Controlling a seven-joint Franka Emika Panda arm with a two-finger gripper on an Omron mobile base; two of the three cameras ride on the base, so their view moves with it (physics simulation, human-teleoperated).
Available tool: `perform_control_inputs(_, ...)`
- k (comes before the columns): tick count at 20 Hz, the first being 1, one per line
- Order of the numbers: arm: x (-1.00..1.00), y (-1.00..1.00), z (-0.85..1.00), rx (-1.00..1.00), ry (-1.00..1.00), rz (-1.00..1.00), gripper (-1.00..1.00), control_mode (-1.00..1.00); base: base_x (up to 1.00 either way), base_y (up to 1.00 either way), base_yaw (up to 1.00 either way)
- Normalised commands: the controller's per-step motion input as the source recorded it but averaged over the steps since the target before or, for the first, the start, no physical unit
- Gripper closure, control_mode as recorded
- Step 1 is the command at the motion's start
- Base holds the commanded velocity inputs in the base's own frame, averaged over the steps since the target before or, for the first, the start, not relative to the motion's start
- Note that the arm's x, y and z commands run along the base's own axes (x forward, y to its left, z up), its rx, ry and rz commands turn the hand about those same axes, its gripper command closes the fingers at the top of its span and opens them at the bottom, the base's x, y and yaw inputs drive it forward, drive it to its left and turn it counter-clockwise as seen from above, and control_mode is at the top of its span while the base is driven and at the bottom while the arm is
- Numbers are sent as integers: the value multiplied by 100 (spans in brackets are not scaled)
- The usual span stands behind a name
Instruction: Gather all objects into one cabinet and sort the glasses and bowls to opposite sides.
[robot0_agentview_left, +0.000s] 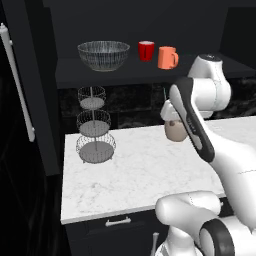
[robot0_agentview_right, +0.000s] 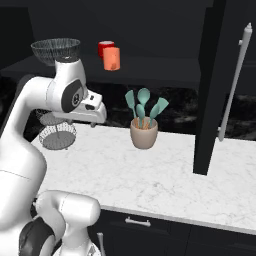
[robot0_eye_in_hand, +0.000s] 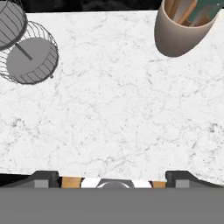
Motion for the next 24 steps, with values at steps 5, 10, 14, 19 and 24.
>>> perform_control_inputs(5,-96,-49,15,0,-1,-9,-100,-100,0,0,0)
perform_control_inputs(10,-98,-22,12,0,-3,-10,-100,-100,0,0,0)
perform_control_inputs(14,-55,8,17,-1,-5,-3,-100,-100,0,0,0)
perform_control_inputs(19,-8,41,14,-3,-2,-2,-100,-100,0,0,0)
perform_control_inputs(24,-5,54,6,-4,0,0,-100,-100,0,0,0)
